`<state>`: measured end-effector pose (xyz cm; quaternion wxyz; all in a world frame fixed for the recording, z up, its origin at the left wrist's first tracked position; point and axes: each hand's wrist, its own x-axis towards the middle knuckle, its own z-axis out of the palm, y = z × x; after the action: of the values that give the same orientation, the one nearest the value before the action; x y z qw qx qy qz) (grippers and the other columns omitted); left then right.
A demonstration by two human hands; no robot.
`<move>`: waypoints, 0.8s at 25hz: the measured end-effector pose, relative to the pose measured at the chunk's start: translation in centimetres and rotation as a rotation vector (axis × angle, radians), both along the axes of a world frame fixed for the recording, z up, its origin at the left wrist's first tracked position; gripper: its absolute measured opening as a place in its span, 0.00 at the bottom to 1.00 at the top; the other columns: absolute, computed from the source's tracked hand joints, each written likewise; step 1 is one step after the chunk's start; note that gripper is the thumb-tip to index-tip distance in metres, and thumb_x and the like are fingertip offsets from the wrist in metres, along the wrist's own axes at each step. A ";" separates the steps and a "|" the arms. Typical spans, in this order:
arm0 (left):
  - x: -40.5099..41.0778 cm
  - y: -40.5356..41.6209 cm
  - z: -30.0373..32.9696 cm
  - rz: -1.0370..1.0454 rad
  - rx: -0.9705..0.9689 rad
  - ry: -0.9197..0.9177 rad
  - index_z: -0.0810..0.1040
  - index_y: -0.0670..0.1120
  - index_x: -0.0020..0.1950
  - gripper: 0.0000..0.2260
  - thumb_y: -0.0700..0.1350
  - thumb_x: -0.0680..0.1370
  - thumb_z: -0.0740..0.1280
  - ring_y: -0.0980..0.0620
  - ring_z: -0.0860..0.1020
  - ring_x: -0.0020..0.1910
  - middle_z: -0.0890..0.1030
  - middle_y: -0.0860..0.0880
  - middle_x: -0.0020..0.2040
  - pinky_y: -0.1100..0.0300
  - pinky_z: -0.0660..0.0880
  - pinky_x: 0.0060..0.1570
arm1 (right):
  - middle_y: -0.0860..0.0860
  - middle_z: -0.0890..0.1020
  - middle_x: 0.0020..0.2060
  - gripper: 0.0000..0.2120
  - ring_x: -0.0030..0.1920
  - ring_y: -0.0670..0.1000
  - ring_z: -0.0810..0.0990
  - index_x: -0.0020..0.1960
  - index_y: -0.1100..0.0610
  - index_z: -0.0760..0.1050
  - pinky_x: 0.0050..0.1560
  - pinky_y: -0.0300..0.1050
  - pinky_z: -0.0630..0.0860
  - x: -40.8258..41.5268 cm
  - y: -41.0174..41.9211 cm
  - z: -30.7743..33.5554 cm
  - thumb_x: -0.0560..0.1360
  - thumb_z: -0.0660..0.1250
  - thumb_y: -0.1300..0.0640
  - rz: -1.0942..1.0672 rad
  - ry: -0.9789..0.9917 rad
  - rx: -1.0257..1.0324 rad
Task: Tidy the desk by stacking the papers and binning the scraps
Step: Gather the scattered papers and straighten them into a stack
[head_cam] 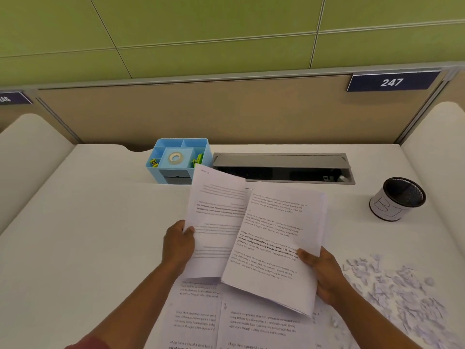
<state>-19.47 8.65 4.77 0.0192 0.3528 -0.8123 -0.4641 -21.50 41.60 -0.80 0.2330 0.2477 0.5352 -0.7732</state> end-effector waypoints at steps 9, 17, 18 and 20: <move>3.0 -6.7 10.9 -0.274 -0.277 0.009 0.80 0.48 0.51 0.08 0.40 0.83 0.62 0.48 0.81 0.46 0.83 0.49 0.46 0.59 0.72 0.40 | 0.58 0.87 0.51 0.12 0.50 0.63 0.86 0.59 0.57 0.78 0.53 0.64 0.82 0.4 -0.2 2.2 0.77 0.69 0.66 0.062 0.098 0.085; 0.8 3.7 17.4 -1.128 -1.199 -0.227 0.75 0.57 0.63 0.21 0.35 0.77 0.59 0.48 0.69 0.67 0.77 0.53 0.59 0.40 0.50 0.73 | 0.58 0.87 0.52 0.16 0.50 0.61 0.86 0.64 0.59 0.78 0.49 0.60 0.84 2.4 -1.5 5.2 0.77 0.71 0.64 0.416 0.190 0.150; 0.8 5.7 16.8 -1.194 -1.240 -0.171 0.75 0.56 0.65 0.21 0.36 0.78 0.60 0.47 0.67 0.68 0.77 0.52 0.60 0.38 0.47 0.74 | 0.57 0.87 0.52 0.16 0.50 0.61 0.86 0.64 0.58 0.79 0.49 0.59 0.84 3.0 -2.0 5.7 0.77 0.72 0.62 0.473 0.202 0.148; 1.0 8.9 14.8 -1.299 -1.271 -0.080 0.76 0.55 0.67 0.19 0.39 0.80 0.62 0.45 0.65 0.71 0.75 0.50 0.64 0.37 0.42 0.76 | 0.57 0.86 0.53 0.15 0.52 0.61 0.86 0.63 0.58 0.80 0.51 0.59 0.83 4.4 -2.9 6.4 0.77 0.73 0.60 0.525 0.204 0.116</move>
<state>-18.48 17.54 19.62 -0.0835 -0.2357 -0.9542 0.1643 -17.12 38.71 5.64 0.3555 0.0345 0.6451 -0.6754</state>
